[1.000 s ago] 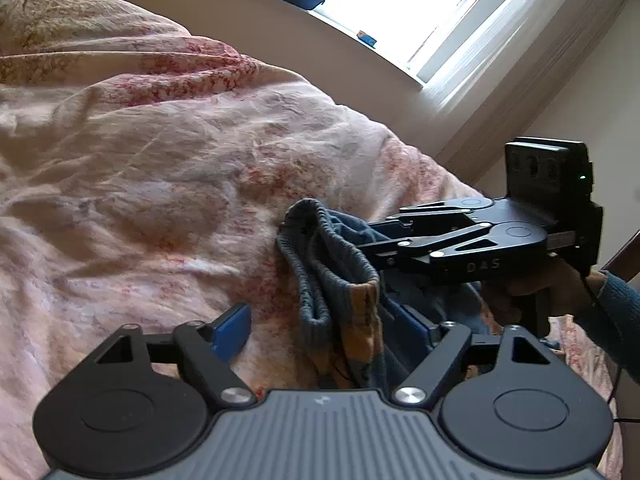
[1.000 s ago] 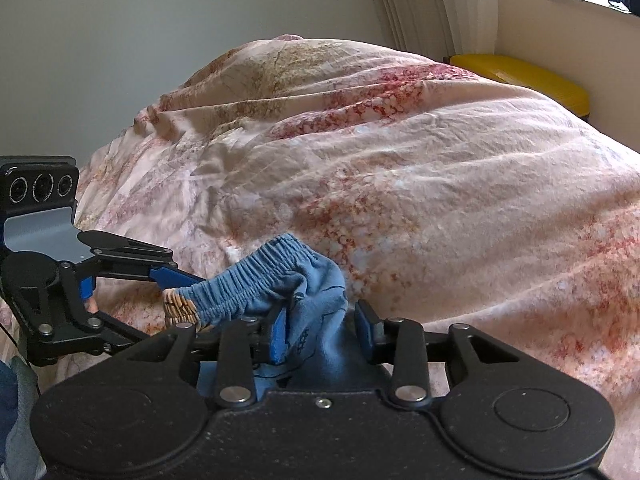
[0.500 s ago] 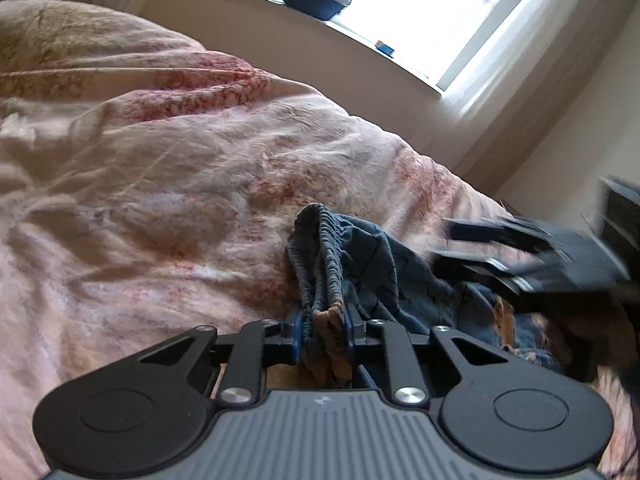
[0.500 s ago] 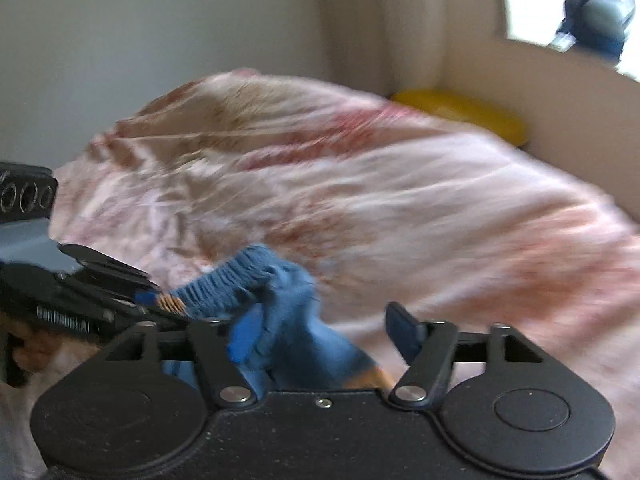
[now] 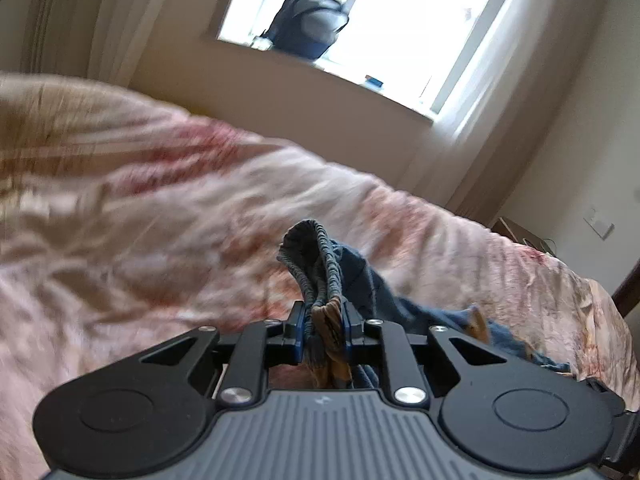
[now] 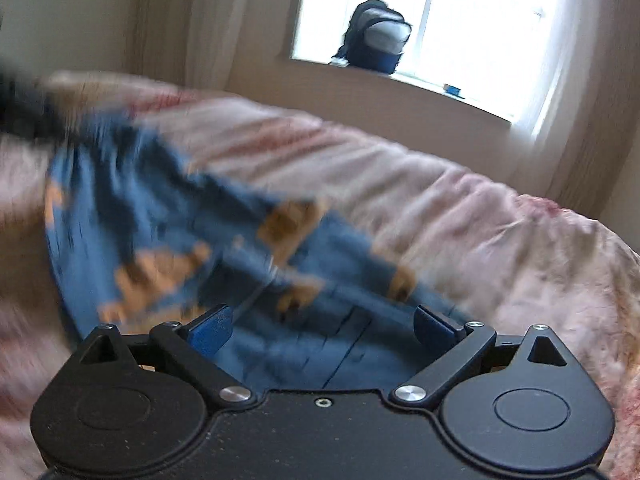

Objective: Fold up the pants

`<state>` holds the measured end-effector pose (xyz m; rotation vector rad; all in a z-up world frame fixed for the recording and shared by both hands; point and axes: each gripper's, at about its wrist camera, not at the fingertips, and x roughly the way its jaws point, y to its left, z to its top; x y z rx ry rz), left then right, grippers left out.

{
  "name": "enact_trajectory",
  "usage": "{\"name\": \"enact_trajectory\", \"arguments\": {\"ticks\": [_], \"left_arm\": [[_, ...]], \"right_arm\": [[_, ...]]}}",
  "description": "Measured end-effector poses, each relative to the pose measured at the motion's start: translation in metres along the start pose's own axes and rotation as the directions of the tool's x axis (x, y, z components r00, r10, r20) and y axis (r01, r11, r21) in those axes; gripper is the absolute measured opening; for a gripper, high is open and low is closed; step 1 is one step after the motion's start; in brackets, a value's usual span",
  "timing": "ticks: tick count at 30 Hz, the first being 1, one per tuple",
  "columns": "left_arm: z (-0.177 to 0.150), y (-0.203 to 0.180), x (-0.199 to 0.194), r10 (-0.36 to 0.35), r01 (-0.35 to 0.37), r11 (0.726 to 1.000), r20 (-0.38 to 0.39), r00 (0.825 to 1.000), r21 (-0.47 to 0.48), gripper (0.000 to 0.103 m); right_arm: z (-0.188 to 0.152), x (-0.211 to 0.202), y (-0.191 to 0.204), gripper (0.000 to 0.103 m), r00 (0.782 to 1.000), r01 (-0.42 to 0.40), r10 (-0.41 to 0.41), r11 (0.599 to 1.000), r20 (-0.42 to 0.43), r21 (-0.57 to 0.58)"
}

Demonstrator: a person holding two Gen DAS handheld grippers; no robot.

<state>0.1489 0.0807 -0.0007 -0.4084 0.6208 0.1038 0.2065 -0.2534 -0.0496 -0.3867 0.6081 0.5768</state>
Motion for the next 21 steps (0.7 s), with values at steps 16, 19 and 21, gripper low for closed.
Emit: {"name": "enact_trajectory", "arguments": {"ticks": [16,19,21], "left_arm": [[0.002,-0.181,-0.024,-0.251,0.245,0.912,-0.026,0.968,0.328,0.018],[-0.012,-0.219,-0.016,-0.291,0.3,0.872,-0.083,0.953,0.387,0.018],[-0.026,-0.242,-0.006,-0.309,0.333,0.842,-0.127,0.943,0.425,0.018]], "right_arm": [[-0.016,-0.088,-0.102,0.102,0.978,0.127,-0.172,0.939,0.12,0.319],[-0.03,-0.092,-0.128,0.102,0.973,0.125,-0.191,0.908,0.129,0.4],[-0.042,-0.092,-0.142,0.102,0.972,0.133,-0.204,0.888,0.117,0.439]]}}
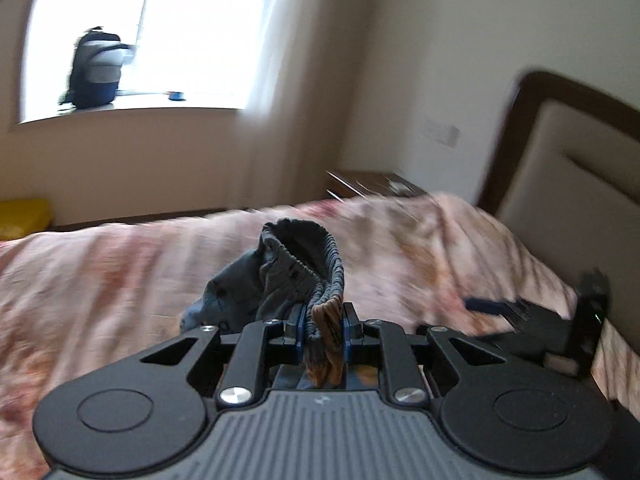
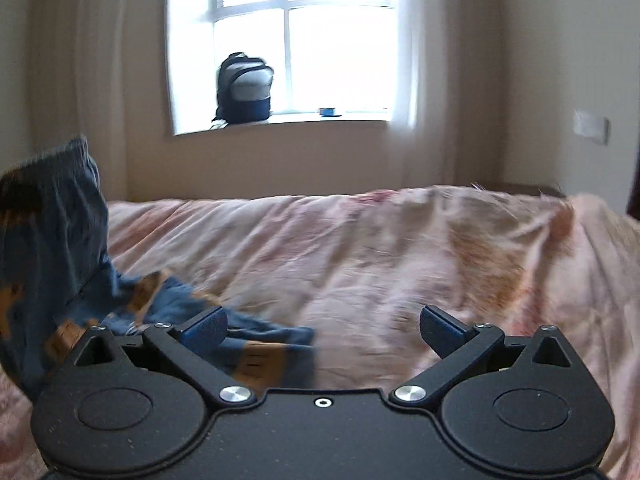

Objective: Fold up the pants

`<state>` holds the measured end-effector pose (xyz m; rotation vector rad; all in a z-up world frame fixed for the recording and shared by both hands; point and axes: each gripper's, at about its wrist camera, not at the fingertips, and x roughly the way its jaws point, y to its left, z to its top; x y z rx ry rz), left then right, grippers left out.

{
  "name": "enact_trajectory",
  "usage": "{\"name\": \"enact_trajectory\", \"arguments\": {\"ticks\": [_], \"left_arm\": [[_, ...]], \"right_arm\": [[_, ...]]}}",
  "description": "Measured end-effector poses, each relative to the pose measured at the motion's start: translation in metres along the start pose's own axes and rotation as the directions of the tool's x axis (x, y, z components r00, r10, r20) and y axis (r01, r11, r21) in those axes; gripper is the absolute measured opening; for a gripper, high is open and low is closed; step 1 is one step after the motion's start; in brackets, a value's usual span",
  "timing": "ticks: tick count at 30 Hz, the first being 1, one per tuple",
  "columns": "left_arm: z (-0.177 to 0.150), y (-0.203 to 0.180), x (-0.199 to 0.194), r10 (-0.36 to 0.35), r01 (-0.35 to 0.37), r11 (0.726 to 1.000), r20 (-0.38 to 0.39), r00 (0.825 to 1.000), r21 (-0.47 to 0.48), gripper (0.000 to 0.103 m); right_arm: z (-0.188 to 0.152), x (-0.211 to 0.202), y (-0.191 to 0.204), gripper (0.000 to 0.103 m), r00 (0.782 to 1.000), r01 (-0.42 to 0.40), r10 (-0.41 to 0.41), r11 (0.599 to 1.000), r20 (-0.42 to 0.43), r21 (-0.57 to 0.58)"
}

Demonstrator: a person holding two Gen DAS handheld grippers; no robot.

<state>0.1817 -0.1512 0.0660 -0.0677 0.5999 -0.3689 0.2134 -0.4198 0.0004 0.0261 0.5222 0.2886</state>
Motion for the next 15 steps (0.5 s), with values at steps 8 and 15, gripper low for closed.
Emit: {"name": "enact_trajectory", "arguments": {"ticks": [8,15], "left_arm": [[-0.036,-0.064,0.083,-0.059,0.08,0.99,-0.174,0.983,0.117,0.018],[-0.062,-0.085,0.111,-0.03,0.089,0.968,-0.244,0.969,0.235,0.024]], "right_arm": [[-0.019,0.014,-0.047,0.102,0.997,0.074,-0.071,0.994,-0.038,0.075],[-0.029,0.028,-0.062,0.102,0.997,0.053,-0.046,0.993,-0.068,0.101]]}}
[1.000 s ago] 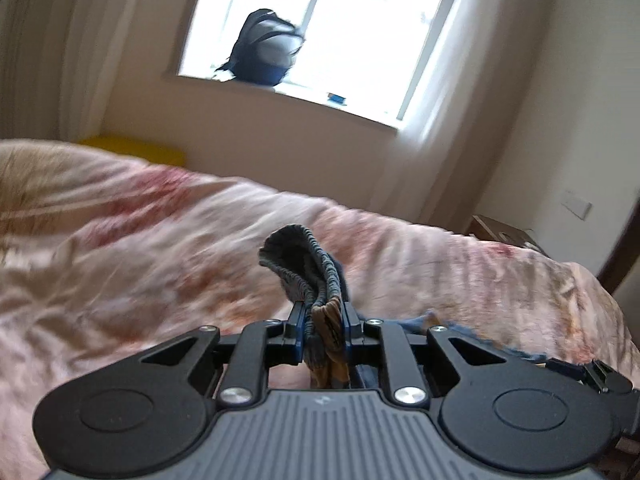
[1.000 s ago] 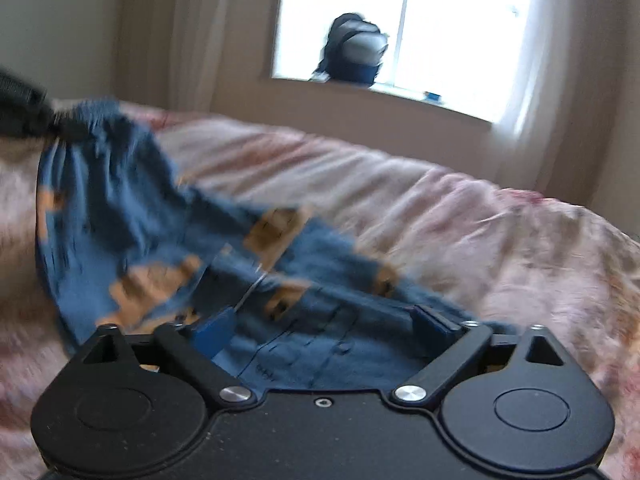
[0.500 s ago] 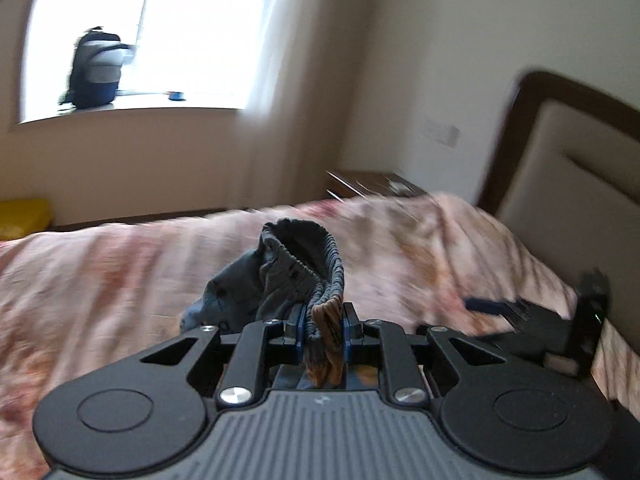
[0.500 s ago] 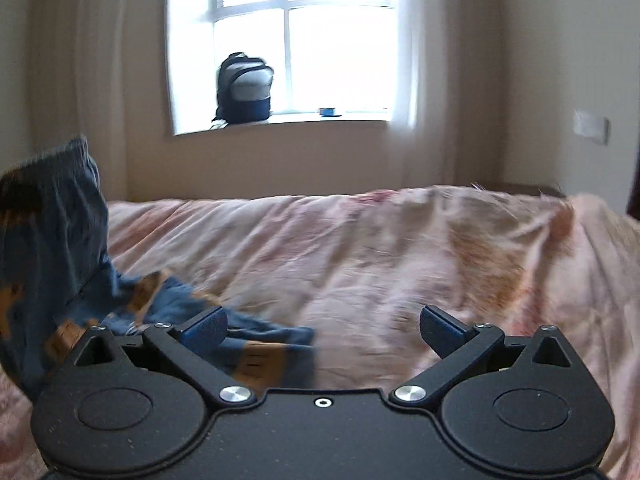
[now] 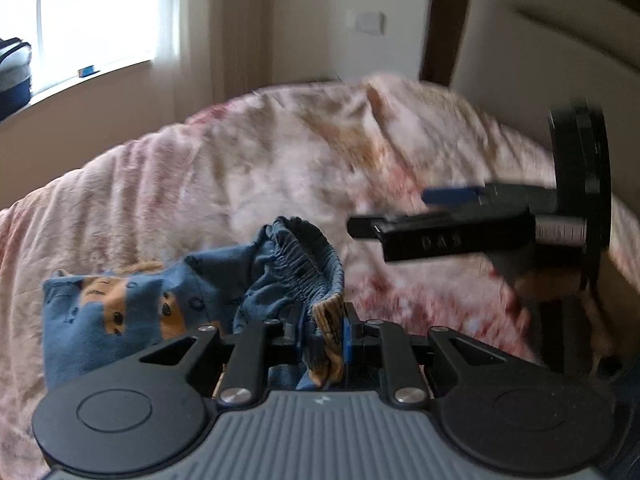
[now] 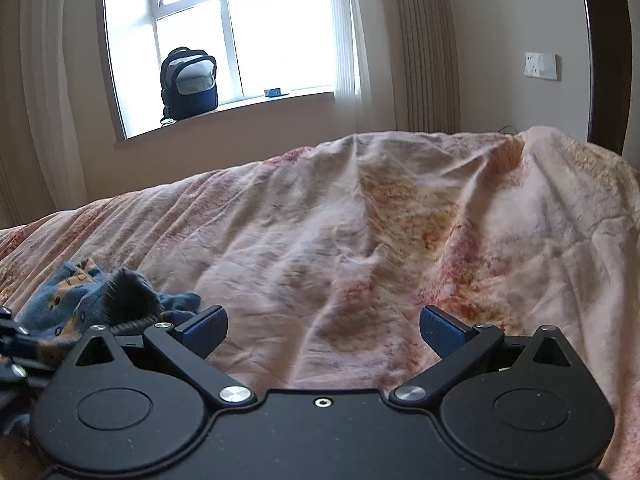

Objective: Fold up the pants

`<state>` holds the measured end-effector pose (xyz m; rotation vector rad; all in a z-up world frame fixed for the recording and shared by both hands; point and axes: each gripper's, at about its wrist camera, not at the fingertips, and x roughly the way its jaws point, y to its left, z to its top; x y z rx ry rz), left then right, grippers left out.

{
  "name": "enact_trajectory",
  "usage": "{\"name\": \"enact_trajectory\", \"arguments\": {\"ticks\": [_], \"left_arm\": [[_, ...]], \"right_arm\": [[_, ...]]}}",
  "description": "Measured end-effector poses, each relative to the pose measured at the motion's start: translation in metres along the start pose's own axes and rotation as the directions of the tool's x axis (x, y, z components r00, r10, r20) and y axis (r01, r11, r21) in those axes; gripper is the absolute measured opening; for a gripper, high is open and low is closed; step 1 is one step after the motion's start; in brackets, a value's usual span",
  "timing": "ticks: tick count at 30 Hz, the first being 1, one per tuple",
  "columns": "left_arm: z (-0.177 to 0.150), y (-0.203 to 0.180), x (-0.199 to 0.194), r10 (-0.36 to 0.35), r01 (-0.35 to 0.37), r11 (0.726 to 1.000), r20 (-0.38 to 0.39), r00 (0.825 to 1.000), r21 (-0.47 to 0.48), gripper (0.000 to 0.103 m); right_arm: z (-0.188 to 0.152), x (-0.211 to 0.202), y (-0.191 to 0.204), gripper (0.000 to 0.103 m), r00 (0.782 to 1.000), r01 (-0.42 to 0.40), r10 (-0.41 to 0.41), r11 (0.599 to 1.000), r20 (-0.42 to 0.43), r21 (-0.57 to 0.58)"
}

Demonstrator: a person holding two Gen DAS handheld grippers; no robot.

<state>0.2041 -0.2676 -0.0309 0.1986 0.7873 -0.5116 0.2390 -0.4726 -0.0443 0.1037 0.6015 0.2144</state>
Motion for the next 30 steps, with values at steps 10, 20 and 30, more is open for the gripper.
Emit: {"name": "enact_trajectory", "arguments": {"ticks": [10,20,30], "left_arm": [[-0.034,0.024,-0.042,-0.036,0.046,0.994,0.1,0.994,-0.097,0.084],[-0.077,0.079,-0.056,0.149,-0.138,0.938,0.011,0.989,-0.317,0.085],[-0.08,0.078,-0.095,0.146,-0.111,0.96,0.12,0.982,-0.256,0.103]], "right_arm": [[-0.004,0.006,0.0,0.102,0.996,-0.077,0.076,0.997,0.052,0.016],[-0.014,-0.004,0.071,0.102,0.981,-0.196,0.19,0.955,-0.05,-0.221],[0.007,-0.039,0.033,0.102,0.994,-0.097,0.104,0.984,0.036,-0.15]]}}
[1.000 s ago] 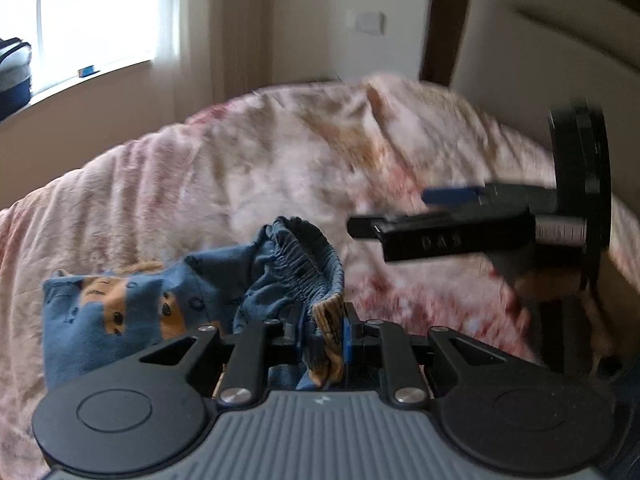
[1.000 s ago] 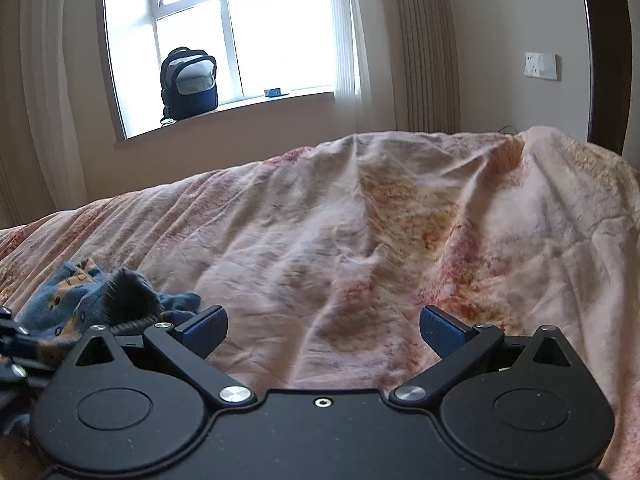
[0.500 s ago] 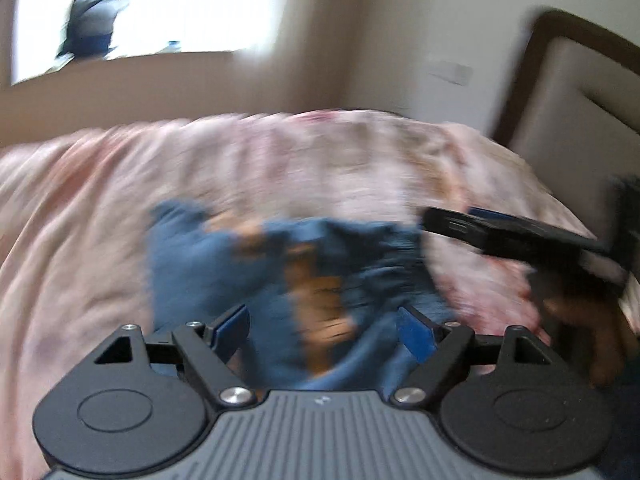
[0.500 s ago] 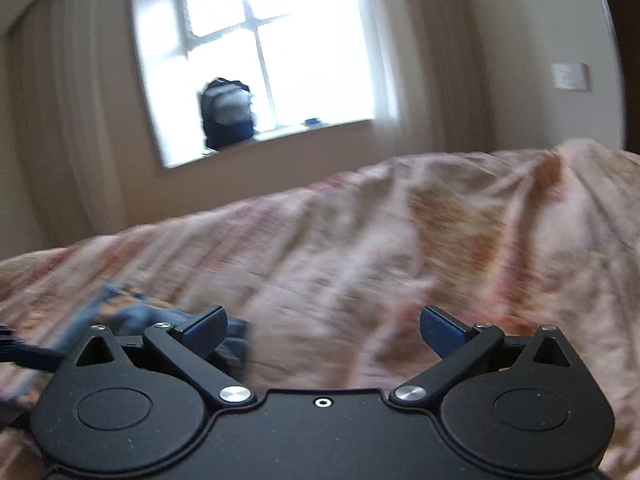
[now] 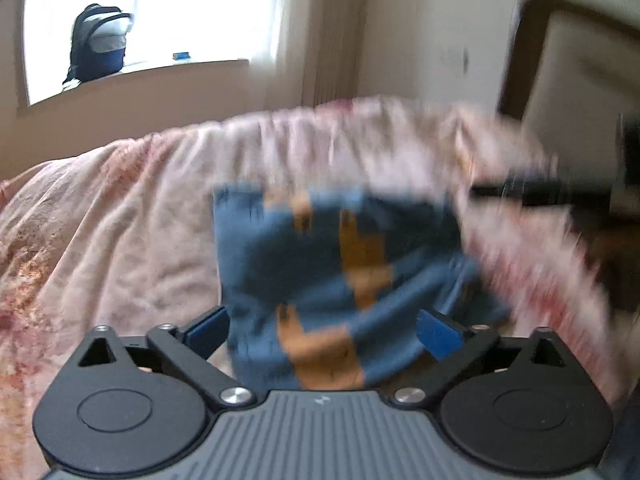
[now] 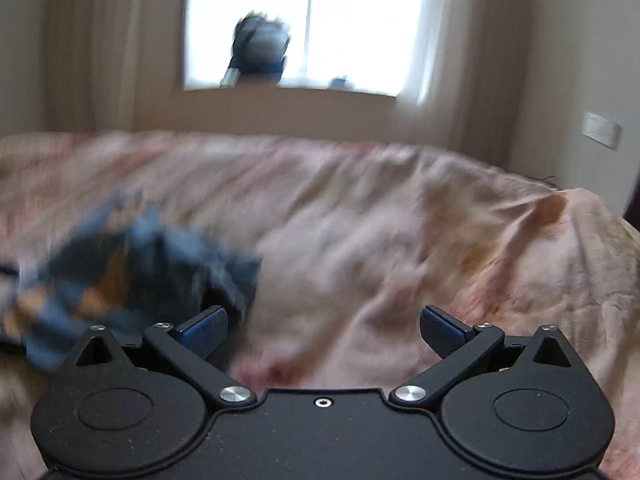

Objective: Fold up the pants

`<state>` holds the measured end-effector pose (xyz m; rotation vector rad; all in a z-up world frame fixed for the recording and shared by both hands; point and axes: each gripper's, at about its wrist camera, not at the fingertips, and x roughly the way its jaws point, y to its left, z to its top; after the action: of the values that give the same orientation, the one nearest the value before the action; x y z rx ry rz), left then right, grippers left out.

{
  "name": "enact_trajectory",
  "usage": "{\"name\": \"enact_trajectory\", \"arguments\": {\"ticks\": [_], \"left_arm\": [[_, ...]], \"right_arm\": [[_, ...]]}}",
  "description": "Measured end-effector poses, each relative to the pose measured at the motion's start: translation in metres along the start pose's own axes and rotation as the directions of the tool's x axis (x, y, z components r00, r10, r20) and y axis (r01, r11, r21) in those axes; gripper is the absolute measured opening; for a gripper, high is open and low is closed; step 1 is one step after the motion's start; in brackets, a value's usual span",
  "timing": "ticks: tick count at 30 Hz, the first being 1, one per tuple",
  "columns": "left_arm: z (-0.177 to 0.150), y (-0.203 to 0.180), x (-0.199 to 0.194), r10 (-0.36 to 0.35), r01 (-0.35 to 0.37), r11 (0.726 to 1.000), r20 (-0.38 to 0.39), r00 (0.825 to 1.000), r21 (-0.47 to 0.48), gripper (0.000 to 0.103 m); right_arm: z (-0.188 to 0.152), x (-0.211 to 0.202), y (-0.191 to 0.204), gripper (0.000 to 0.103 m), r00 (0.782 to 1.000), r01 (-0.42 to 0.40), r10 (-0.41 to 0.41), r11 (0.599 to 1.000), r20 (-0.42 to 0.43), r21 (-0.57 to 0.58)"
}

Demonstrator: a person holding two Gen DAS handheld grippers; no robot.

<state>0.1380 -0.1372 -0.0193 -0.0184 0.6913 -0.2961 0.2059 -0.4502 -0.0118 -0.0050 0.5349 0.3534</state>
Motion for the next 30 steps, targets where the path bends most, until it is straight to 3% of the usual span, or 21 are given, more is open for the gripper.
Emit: {"name": "enact_trajectory", "arguments": {"ticks": [2,3,5,7,11,13,15,17,22,26,28,30], "left_arm": [[0.019,0.007,0.01,0.004,-0.001,0.997,0.034,0.999,-0.076,0.103],[0.027,0.009,0.017,0.035,-0.032,0.995,0.027,0.999,-0.089,0.103],[0.043,0.01,0.042,0.122,-0.119,0.989,0.019,0.992,-0.088,0.103],[0.052,0.013,0.064,0.146,-0.144,0.989,0.068,0.987,-0.038,0.103],[0.056,0.025,0.108,0.267,-0.27,0.963,0.072,0.961,0.029,0.102],[0.055,0.037,0.122,0.31,-0.309,0.951,0.043,0.95,-0.024,0.102],[0.052,0.05,0.126,0.29,-0.285,0.952,0.032,0.957,-0.113,0.103],[0.051,0.055,0.125,0.294,-0.287,0.948,0.037,0.955,-0.134,0.103],[0.05,0.051,0.093,0.322,-0.295,0.936,0.127,0.938,-0.192,0.103],[0.042,0.037,0.062,0.205,-0.175,0.966,0.153,0.967,-0.188,0.103],[0.029,0.027,0.056,0.167,-0.152,0.979,0.108,0.98,-0.138,0.103],[0.012,0.017,0.056,0.166,-0.162,0.983,0.034,0.986,-0.091,0.103]], "right_arm": [[-0.003,0.006,0.005,0.102,0.996,-0.061,0.055,0.994,0.064,0.095],[-0.006,0.012,0.014,0.102,0.996,-0.056,0.049,0.995,0.08,0.087],[-0.01,0.025,0.037,0.102,0.994,0.005,-0.003,1.0,0.11,-0.016],[-0.015,0.037,0.056,0.102,0.99,0.015,0.005,0.99,0.139,-0.142],[-0.025,0.064,0.064,0.102,0.992,0.083,-0.057,0.967,0.112,-0.239],[-0.025,0.07,0.043,0.102,0.997,0.02,-0.008,0.987,0.076,-0.158],[-0.024,0.073,0.025,0.102,0.997,-0.055,0.058,0.997,0.048,-0.063],[-0.025,0.071,0.017,0.102,0.993,-0.105,0.106,0.994,0.056,-0.019],[-0.024,0.046,0.024,0.102,0.983,-0.107,0.115,0.992,0.141,-0.064],[-0.019,0.026,0.04,0.102,0.979,-0.113,0.136,0.982,0.151,-0.154],[-0.018,0.018,0.049,0.102,0.982,-0.099,0.126,0.977,0.14,-0.187],[-0.021,0.018,0.052,0.102,0.989,-0.115,0.131,0.973,0.064,-0.199]]}}
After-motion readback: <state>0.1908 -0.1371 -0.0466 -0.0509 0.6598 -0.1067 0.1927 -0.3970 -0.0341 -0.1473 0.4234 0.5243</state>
